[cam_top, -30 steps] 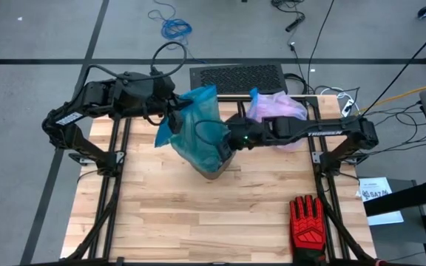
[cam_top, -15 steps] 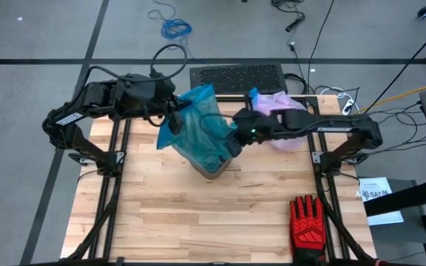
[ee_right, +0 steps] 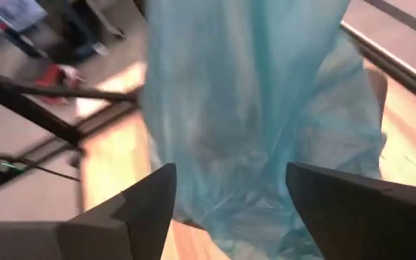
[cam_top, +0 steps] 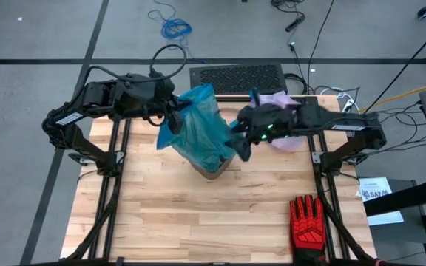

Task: Place trash/remove bag and relplace
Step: Insert a new trash bag into the bin

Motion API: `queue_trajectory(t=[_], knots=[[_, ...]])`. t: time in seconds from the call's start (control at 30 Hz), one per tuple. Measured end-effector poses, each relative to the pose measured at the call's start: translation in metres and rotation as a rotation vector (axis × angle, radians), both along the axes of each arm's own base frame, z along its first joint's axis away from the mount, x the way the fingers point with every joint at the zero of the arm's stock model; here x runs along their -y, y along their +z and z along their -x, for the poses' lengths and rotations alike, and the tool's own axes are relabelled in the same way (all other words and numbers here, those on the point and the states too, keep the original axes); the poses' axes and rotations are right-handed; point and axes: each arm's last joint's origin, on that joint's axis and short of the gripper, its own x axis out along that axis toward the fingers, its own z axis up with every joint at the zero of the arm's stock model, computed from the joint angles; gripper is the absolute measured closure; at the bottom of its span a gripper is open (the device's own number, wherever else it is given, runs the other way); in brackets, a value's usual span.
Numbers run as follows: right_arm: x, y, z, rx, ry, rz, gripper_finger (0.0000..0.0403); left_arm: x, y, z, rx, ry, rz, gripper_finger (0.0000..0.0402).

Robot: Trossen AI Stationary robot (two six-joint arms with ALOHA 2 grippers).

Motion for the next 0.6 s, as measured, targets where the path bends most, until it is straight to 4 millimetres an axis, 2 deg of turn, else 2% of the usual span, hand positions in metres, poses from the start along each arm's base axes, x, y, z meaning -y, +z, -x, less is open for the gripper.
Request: queue_trajectory(t=[0.07,0.13,0.2,0.33,0.37,0.47,0.6], knots=[[-0.003,-0.013,-0.011,-0.052,-0.018,0.025,0.0152,0.000,0.000,0.000,0.000,0.000,0.000,0.0402],[-0.005,-0.029,-0.023,-0.103,-0.059,0.065,0.0178,0.000,0.000,0.000,0.000,-0.001,0.000,0.0401],[-0.005,-0.045,-0.036,-0.139,-0.082,0.075,0.0226,0.000,0.000,0.000,0.000,-0.002,0.001,0.0402],[-0.001,-0.076,-0.061,-0.195,-0.103,0.060,0.0365,0.000,0.000,0.000,-0.002,-0.001,0.001,0.0402],[0.001,-0.081,-0.067,-0.196,-0.110,0.057,0.0382,0.000,0.000,0.000,-0.003,-0.001,0.001,0.0402],[0.009,-0.091,-0.079,-0.182,-0.143,0.024,0.0390,0.000,0.000,0.000,-0.001,0.001,0.001,0.0402],[0.015,-0.109,-0.086,-0.261,-0.126,-0.050,0.0401,0.000,-0.002,-0.002,-0.015,0.001,0.002,0.0402]])
